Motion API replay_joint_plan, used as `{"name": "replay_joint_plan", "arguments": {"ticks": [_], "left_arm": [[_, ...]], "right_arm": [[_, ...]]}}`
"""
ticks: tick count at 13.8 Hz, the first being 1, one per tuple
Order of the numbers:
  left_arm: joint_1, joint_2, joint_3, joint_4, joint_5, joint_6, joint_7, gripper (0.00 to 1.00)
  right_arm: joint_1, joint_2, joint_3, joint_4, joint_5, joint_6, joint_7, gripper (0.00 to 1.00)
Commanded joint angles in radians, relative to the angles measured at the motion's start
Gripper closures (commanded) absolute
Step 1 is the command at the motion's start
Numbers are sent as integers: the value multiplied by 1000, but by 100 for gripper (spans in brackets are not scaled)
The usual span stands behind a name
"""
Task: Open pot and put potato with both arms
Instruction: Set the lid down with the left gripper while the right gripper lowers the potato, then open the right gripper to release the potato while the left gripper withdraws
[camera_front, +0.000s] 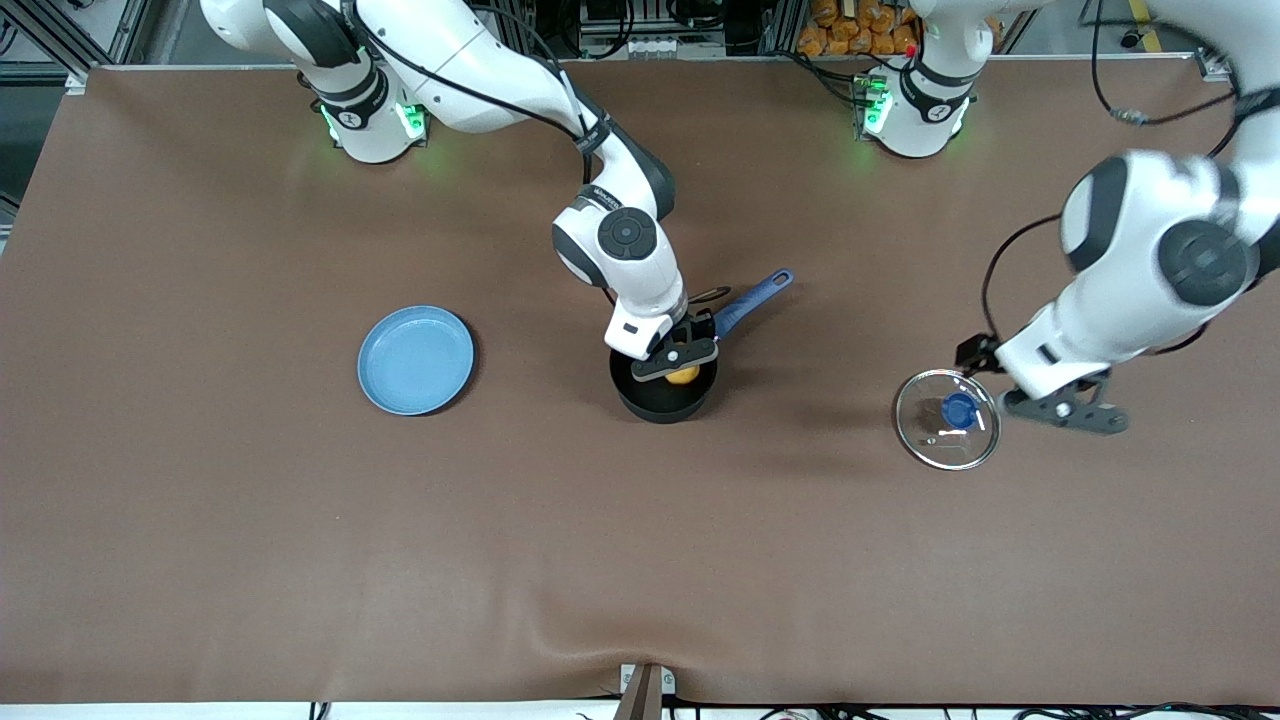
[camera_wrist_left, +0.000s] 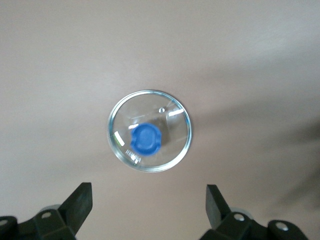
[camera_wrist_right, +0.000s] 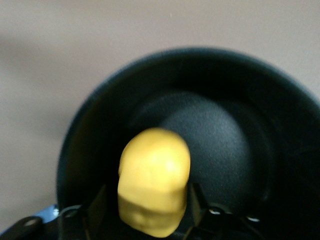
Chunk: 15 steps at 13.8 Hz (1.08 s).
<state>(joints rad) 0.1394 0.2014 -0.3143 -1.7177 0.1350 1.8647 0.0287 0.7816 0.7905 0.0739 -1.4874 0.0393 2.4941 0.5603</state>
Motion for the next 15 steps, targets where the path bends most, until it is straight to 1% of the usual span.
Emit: {"name": "replay_joint_plan", "arguments": {"ticks": [1, 3, 4, 6, 8, 10, 13, 14, 15], "left_arm": [[2, 24, -12, 206, -26, -169, 28, 0], [8, 13, -19, 271, -84, -238, 20, 0], [9, -12, -11, 292, -112, -264, 19, 0], [9, -77, -2, 296, -124, -282, 11, 0], [11, -123, 0, 294, -126, -326, 10, 0], [17, -157, 3, 294, -138, -358, -10, 0], [19, -194, 3, 293, -173, -380, -16, 0], [25, -198, 4, 291, -184, -381, -18, 0], [25, -218, 11, 282, -195, -397, -21, 0]], "right_arm": [[-13, -4, 0, 50, -13, -23, 12, 0], [-24, -17, -3, 53, -15, -32, 4, 0], [-41, -20, -2, 67, -15, -64, -2, 0], [-64, -66, -2, 105, -15, -182, -6, 0], [-93, -126, -3, 108, -15, -251, -6, 0], [-148, -187, -6, 102, -13, -348, -8, 0], [-257, -295, -6, 98, -16, -533, -20, 0], [-303, -328, -6, 96, -16, -588, -51, 0], [-341, -355, -6, 96, -16, -633, -133, 0]]}}
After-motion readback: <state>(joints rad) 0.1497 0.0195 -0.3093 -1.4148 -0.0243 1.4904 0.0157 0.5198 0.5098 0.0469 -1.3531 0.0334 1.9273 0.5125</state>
